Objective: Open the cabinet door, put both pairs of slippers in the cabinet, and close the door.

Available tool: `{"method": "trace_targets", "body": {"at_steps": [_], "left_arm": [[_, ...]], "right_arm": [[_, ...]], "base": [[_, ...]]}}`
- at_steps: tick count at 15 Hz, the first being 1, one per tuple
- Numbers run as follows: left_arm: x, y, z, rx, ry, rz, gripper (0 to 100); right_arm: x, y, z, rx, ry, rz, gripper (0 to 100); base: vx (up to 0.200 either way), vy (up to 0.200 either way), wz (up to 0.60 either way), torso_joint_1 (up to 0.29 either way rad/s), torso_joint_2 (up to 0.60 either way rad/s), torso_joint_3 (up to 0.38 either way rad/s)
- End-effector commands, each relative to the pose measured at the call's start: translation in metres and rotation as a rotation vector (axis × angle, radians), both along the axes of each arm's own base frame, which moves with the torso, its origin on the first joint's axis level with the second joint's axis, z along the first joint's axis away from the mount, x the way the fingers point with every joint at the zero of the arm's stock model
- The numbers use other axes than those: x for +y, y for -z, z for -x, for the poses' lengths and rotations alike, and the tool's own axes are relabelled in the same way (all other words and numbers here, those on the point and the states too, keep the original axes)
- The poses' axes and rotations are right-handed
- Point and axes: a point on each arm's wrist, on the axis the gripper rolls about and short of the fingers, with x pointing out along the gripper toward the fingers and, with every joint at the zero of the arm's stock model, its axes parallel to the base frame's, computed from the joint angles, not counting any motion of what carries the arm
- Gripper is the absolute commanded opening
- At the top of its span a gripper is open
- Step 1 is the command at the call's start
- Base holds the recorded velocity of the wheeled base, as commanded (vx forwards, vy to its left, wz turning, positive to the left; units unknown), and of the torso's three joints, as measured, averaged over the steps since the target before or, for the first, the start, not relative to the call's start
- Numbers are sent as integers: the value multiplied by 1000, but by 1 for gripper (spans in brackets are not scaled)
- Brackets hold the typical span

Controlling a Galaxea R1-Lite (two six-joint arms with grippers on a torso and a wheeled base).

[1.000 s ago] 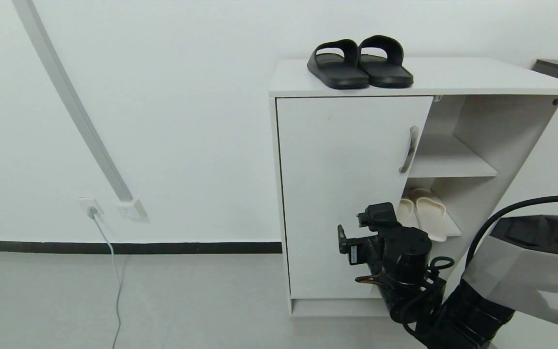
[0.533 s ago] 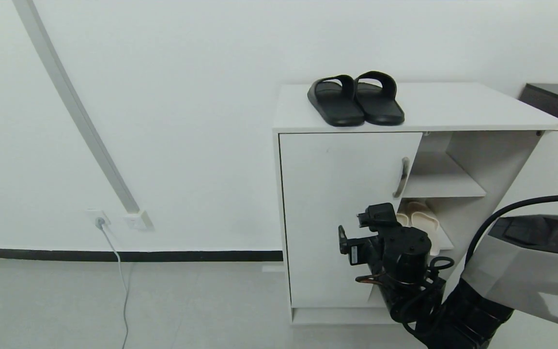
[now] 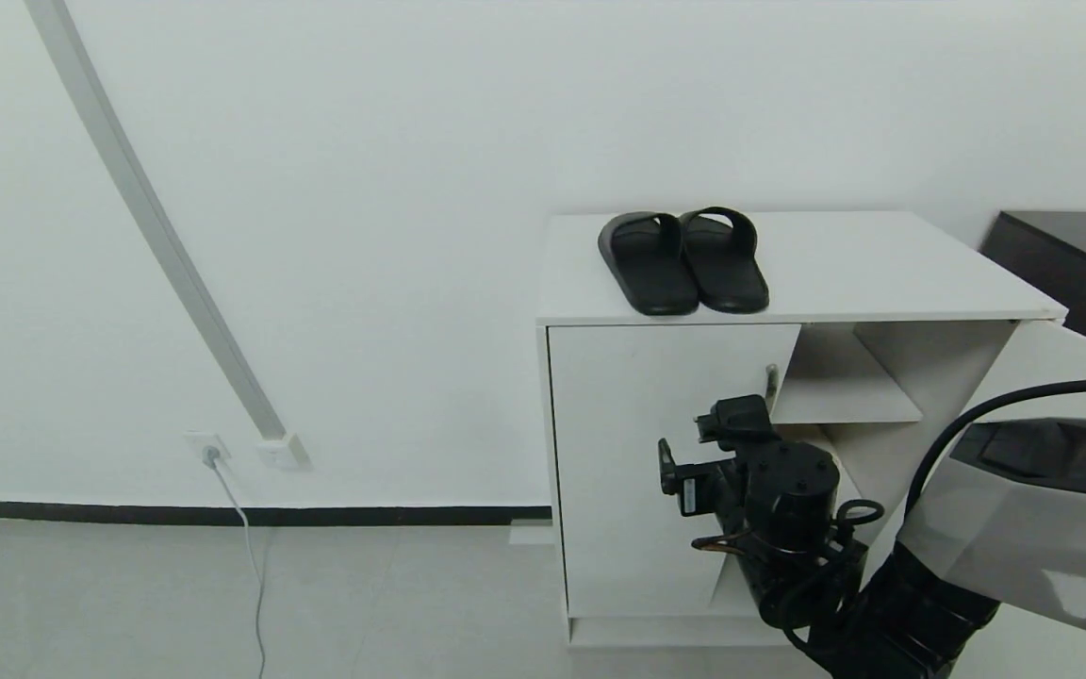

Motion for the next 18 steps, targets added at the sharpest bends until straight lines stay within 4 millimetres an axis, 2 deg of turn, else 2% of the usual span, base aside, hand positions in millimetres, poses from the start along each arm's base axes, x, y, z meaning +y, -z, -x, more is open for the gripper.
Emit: {"method": "trace_targets", "body": {"at_steps": [1,13,16,18], "left_arm": [[0,0,0,1,0,0,0],[0,0,0,1,0,-1,0],[0,0,0,1,0,-1,0],[0,0,0,1,1,-9,0]], "right_arm": [[0,1,0,1,-1,1,100],[-2,2,3,-10,-11,30,100],[-4,0,4,-36,-18,71,100],[-7,-11,-4,-82,2,75,100]], "base": [[0,0,0,212,-525,-315],[0,0,0,239,-552,-319],[0,0,0,89,-191,-100],[0,0,0,0,0,0]]}}
